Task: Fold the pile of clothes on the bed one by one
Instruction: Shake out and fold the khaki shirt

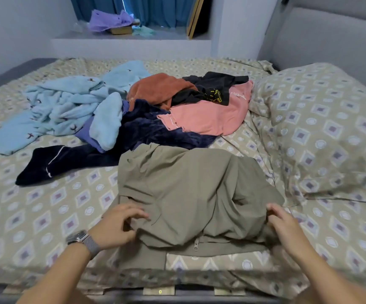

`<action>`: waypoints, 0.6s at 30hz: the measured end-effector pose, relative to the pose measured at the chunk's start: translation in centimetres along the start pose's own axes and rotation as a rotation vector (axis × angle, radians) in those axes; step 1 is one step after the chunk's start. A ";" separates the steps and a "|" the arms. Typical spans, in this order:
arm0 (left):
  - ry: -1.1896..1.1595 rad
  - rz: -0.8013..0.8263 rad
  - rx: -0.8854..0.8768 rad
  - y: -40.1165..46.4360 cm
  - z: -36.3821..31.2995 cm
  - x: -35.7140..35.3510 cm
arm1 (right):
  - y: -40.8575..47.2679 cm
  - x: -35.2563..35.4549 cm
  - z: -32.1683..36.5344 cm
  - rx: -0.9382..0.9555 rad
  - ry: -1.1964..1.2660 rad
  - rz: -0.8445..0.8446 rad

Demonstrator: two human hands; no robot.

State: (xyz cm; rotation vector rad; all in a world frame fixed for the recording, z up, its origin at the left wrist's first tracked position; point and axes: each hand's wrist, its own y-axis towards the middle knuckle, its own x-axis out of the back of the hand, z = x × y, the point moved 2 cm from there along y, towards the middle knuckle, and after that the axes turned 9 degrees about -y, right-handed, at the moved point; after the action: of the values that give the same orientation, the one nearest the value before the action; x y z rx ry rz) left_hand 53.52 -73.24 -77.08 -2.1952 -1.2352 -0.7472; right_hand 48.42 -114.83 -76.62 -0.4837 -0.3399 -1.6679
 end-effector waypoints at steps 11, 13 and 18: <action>0.166 -0.098 0.076 -0.8 1.4 -0.3 | -0.9 -1.4 2.5 -0.121 -0.648 0.188; 0.223 -0.107 0.166 -1.2 2.0 0.3 | -0.8 -0.6 1.9 -0.160 -0.700 0.210; 0.473 -0.135 0.425 -2.4 0.8 1.3 | -0.8 0.8 -0.2 -0.334 -0.783 0.267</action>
State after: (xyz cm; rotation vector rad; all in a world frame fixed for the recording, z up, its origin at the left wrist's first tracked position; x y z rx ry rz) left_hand 52.15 -70.81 -76.34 -1.4980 -1.1691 -0.8970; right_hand 47.52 -115.46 -76.35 -1.3781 -0.5360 -1.2187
